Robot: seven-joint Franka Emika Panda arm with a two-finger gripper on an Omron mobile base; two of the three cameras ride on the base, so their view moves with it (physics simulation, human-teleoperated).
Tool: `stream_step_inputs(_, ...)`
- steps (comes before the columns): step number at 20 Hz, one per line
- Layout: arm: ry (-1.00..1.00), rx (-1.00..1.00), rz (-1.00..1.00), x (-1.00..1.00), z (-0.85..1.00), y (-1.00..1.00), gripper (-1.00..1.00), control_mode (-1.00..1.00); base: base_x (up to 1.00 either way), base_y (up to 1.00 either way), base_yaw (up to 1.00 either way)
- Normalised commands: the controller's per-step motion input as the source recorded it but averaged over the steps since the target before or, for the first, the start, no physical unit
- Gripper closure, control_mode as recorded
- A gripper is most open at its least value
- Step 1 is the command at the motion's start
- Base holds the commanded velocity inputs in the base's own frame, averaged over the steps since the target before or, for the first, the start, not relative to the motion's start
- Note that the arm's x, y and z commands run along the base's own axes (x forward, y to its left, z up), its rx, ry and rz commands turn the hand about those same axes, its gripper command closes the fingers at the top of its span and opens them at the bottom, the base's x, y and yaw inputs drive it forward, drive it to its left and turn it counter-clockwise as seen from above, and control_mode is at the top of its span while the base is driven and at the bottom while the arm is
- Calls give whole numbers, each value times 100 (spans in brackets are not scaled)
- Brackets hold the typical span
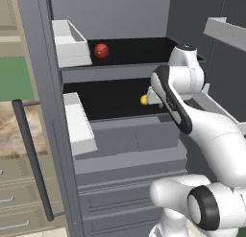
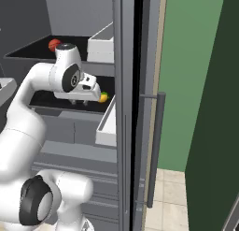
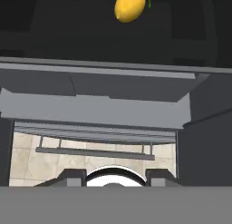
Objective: Grab the onion and lemon from the fridge, place them in the blender, close the lid, and turn on the blender to create a marinade.
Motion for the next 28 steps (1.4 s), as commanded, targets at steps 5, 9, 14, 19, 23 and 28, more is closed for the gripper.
stream_step_inputs(5, -7, 0, 0, 0, -19, 0, -100, -100, 0, 0, 0)
stream_step_inputs(9, -23, 0, 0, 0, -31, 1, -100, -100, 0, 0, 0)
stream_step_inputs(14, -26, 0, 0, 0, -21, 0, -100, -100, 0, 0, 0)
stream_step_inputs(19, -15, 0, -7, 18, -9, 0, -100, -100, 0, 0, 0)
stream_step_inputs(23, -2, 3, -11, 48, -6, 0, -100, -100, 0, 0, 0)
stream_step_inputs(28, 0, 4, -10, 52, -8, 0, -100, -100, 0, 0, 0)
